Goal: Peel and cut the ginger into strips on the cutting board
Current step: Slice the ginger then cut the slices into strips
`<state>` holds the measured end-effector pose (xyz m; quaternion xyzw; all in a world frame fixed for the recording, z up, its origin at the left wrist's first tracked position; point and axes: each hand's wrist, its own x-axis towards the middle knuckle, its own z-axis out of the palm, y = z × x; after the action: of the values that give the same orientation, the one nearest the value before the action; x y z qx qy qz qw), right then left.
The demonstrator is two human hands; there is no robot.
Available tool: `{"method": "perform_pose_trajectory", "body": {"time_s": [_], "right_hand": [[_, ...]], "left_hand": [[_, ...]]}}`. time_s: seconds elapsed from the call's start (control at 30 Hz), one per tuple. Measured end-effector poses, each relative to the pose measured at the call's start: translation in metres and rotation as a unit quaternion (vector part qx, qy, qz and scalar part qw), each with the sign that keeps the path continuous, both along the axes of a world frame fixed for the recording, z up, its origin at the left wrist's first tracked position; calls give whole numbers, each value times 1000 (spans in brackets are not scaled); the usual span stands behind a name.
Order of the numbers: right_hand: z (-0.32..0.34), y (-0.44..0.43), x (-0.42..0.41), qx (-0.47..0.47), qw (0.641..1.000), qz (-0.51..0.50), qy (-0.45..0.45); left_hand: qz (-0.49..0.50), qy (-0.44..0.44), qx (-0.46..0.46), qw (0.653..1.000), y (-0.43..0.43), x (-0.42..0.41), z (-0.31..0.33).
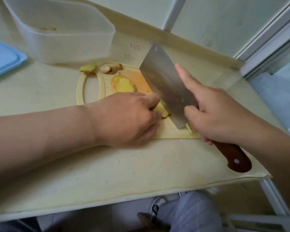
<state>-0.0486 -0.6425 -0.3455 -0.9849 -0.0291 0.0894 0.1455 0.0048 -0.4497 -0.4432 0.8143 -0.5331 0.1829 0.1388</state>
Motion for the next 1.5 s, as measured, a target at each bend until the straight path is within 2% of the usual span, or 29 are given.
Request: {"method": "perform_pose_trajectory", "body": {"time_s": [0.17, 0.33, 0.43, 0.77, 0.9, 1.07, 1.23, 1.5], "right_hand": [[-2, 16, 30, 0, 1000, 16, -24], [-19, 1, 3, 114, 989, -41, -83], [-19, -3, -18, 134, 986, -54, -80], [0, 6, 12, 16, 1000, -2, 7], [-2, 20, 28, 16, 1000, -4, -20], [-13, 8, 2, 81, 994, -39, -66], [-11, -4, -21, 18, 998, -8, -62], [1, 15, 13, -28, 1000, 14, 1]], "left_hand": [[2, -2, 8, 1000, 1, -2, 1], [14, -23, 15, 1000, 2, -5, -1], [11, -13, 4, 1000, 2, -5, -1], [1, -7, 4, 1000, 1, -2, -2], [2, -6, 9, 1000, 1, -3, -2], [11, -4, 9, 1000, 4, -4, -2], [9, -3, 6, 1000, 3, -4, -1], [3, -6, -2, 1000, 1, -3, -2]]}}
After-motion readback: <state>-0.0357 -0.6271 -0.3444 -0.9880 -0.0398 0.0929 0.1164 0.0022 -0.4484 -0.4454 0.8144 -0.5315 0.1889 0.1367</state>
